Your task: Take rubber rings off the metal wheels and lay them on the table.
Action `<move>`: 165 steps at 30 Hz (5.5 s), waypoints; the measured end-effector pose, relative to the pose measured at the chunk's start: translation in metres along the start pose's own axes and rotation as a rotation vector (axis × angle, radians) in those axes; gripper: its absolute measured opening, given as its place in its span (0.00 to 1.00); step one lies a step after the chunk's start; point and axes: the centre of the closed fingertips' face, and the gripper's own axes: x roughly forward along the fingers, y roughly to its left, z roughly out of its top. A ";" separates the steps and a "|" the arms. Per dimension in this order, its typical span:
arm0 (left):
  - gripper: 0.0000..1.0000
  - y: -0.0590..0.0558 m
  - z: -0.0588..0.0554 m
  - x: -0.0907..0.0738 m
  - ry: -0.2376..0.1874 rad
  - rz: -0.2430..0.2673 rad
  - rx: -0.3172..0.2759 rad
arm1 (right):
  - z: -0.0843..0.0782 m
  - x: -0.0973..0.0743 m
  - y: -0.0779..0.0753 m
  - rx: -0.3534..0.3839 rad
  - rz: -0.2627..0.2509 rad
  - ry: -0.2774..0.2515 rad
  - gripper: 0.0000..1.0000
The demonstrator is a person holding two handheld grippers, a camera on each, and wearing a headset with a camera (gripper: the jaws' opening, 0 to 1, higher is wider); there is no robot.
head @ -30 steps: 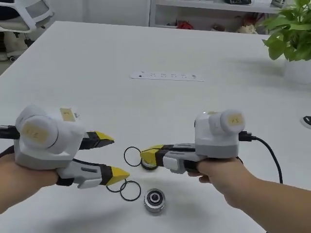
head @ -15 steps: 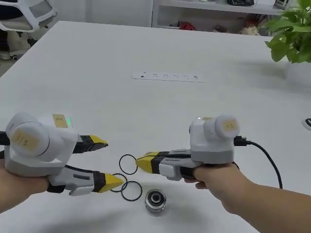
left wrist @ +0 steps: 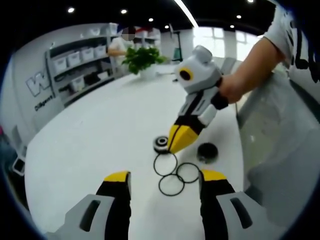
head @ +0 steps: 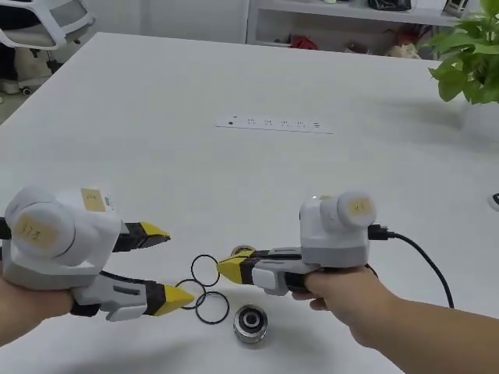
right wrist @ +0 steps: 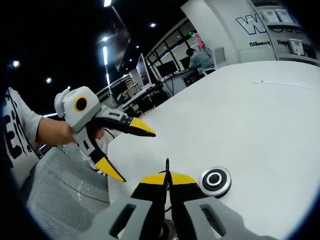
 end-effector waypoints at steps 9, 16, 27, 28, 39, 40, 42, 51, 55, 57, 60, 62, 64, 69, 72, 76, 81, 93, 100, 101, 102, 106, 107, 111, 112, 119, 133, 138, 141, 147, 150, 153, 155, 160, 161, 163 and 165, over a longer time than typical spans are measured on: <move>0.55 -0.002 -0.003 0.000 0.006 -0.002 -0.006 | -0.005 0.005 -0.001 0.038 0.002 0.008 0.00; 0.55 -0.001 -0.005 -0.001 0.008 0.003 -0.011 | -0.009 0.007 -0.004 0.064 -0.004 0.013 0.00; 0.55 0.001 -0.009 0.001 0.021 0.000 -0.015 | -0.012 0.006 -0.006 0.038 -0.016 0.031 0.00; 0.55 0.001 -0.009 0.001 0.021 -0.001 -0.016 | -0.012 0.006 -0.005 0.035 -0.015 0.033 0.00; 0.55 0.001 -0.010 0.001 0.028 -0.003 -0.016 | -0.014 0.004 -0.006 0.009 -0.023 0.046 0.05; 0.55 0.001 -0.010 0.000 0.028 -0.003 -0.016 | -0.014 0.004 -0.006 0.010 -0.023 0.045 0.06; 0.55 0.001 -0.010 0.000 0.030 -0.003 -0.015 | -0.013 0.003 -0.006 0.009 -0.024 0.044 0.07; 0.55 0.000 -0.011 -0.001 0.035 -0.002 -0.014 | -0.010 0.001 -0.007 -0.004 -0.029 0.042 0.08; 0.55 0.000 -0.010 -0.002 0.036 -0.002 -0.013 | -0.007 -0.001 -0.006 -0.006 -0.029 0.033 0.08; 0.55 0.001 -0.010 -0.003 0.036 -0.002 -0.014 | -0.005 -0.002 -0.007 -0.006 -0.030 0.027 0.08; 0.55 0.001 -0.009 -0.003 0.036 -0.001 -0.014 | -0.002 -0.005 -0.008 -0.005 -0.032 0.018 0.09; 0.55 0.002 -0.009 -0.002 0.037 -0.001 -0.014 | 0.000 -0.006 -0.008 -0.004 -0.033 0.010 0.09; 0.55 0.002 -0.008 -0.002 0.036 -0.001 -0.012 | 0.003 -0.008 -0.009 -0.004 -0.035 0.003 0.09; 0.55 0.004 -0.005 -0.002 0.034 0.001 -0.009 | 0.011 -0.013 -0.011 -0.006 -0.042 -0.018 0.09; 0.55 0.007 -0.003 -0.003 0.031 0.005 -0.009 | 0.015 -0.016 -0.013 -0.009 -0.047 -0.031 0.10; 0.55 0.011 -0.001 -0.003 0.025 0.011 -0.008 | 0.019 -0.020 -0.015 -0.014 -0.057 -0.043 0.11; 0.55 0.014 0.002 -0.002 0.022 0.015 -0.004 | 0.024 -0.027 -0.020 -0.017 -0.071 -0.058 0.11; 0.55 0.020 0.012 0.003 0.010 0.023 0.001 | 0.030 -0.039 -0.030 -0.044 -0.105 -0.070 0.13; 0.55 0.023 0.013 0.006 0.013 0.022 0.007 | 0.026 -0.044 -0.032 -0.082 -0.112 -0.046 0.15; 0.55 0.023 0.013 0.006 0.013 0.023 0.007 | 0.026 -0.044 -0.033 -0.086 -0.113 -0.044 0.15; 0.55 0.024 0.014 0.007 0.013 0.023 0.008 | 0.025 -0.045 -0.034 -0.091 -0.116 -0.040 0.15; 0.55 0.026 0.015 0.008 0.013 0.024 0.008 | 0.024 -0.046 -0.036 -0.106 -0.121 -0.032 0.16; 0.55 0.027 0.015 0.009 0.013 0.024 0.009 | 0.023 -0.047 -0.036 -0.111 -0.123 -0.028 0.16; 0.55 0.029 0.015 0.010 0.012 0.025 0.007 | 0.021 -0.047 -0.036 -0.135 -0.121 -0.014 0.18; 0.55 0.030 0.015 0.011 0.011 0.026 0.004 | 0.020 -0.047 -0.036 -0.142 -0.122 -0.008 0.19; 0.54 0.033 0.015 0.016 0.012 0.027 -0.006 | 0.014 -0.046 -0.036 -0.185 -0.123 0.026 0.20; 0.54 0.032 0.012 0.029 0.027 0.007 -0.011 | 0.002 -0.048 -0.048 -0.213 -0.153 0.068 0.24; 0.54 0.033 0.012 0.035 0.027 0.004 -0.025 | -0.002 -0.047 -0.052 -0.218 -0.162 0.078 0.25; 0.54 0.032 0.012 0.039 0.028 -0.001 -0.024 | -0.005 -0.046 -0.052 -0.222 -0.164 0.086 0.26; 0.53 0.032 0.013 0.045 0.028 -0.009 -0.031 | -0.008 -0.045 -0.054 -0.242 -0.168 0.096 0.28; 0.53 0.032 0.014 0.048 0.027 -0.013 -0.034 | -0.011 -0.044 -0.055 -0.251 -0.169 0.105 0.28; 0.53 0.031 0.015 0.050 0.024 -0.016 -0.039 | -0.012 -0.043 -0.054 -0.255 -0.167 0.110 0.28; 0.52 0.030 0.015 0.051 0.024 -0.021 -0.041 | -0.014 -0.042 -0.054 -0.263 -0.164 0.115 0.28; 0.52 0.026 0.016 0.056 0.024 -0.033 -0.043 | -0.017 -0.039 -0.053 -0.275 -0.158 0.125 0.27; 0.51 0.025 0.016 0.057 0.023 -0.035 -0.042 | -0.017 -0.038 -0.053 -0.279 -0.157 0.126 0.27; 0.51 0.025 0.016 0.058 0.023 -0.039 -0.044 | -0.018 -0.037 -0.053 -0.282 -0.155 0.128 0.27; 0.50 0.024 0.016 0.060 0.023 -0.042 -0.048 | -0.018 -0.037 -0.053 -0.285 -0.154 0.130 0.27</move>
